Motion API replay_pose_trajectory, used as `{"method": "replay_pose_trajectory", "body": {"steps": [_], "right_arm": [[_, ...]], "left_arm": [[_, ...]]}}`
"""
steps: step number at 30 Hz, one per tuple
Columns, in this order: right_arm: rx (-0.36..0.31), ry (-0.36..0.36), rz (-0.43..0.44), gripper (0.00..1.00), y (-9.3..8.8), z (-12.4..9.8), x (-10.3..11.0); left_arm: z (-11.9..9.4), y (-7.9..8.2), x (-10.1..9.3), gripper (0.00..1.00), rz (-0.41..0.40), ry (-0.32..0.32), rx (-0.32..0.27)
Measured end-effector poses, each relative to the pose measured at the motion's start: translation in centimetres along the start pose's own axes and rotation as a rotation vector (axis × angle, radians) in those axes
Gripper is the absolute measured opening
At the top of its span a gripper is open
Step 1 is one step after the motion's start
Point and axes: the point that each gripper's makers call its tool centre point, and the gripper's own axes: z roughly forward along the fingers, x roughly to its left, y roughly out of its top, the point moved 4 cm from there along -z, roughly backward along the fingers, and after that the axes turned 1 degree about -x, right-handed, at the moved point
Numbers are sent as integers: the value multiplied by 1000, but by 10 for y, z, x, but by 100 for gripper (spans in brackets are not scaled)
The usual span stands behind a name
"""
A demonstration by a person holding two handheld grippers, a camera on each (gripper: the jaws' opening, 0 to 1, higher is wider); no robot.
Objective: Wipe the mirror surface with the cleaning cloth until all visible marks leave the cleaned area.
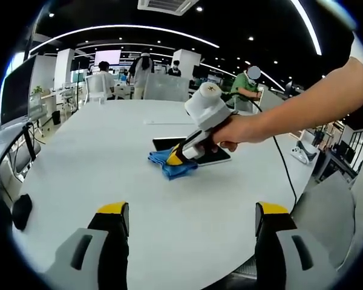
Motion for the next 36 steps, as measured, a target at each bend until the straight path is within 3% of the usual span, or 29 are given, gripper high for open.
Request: {"method": "replay_pose_trajectory", "body": {"steps": [27, 36], "right_arm": [[-13, 0, 9, 3, 3, 1, 2], [-42, -2, -1, 3, 8, -9, 0]], "left_arm": [[-3, 1, 6, 86, -5, 10, -1], [-3, 6, 4, 86, -1, 11, -6]]}}
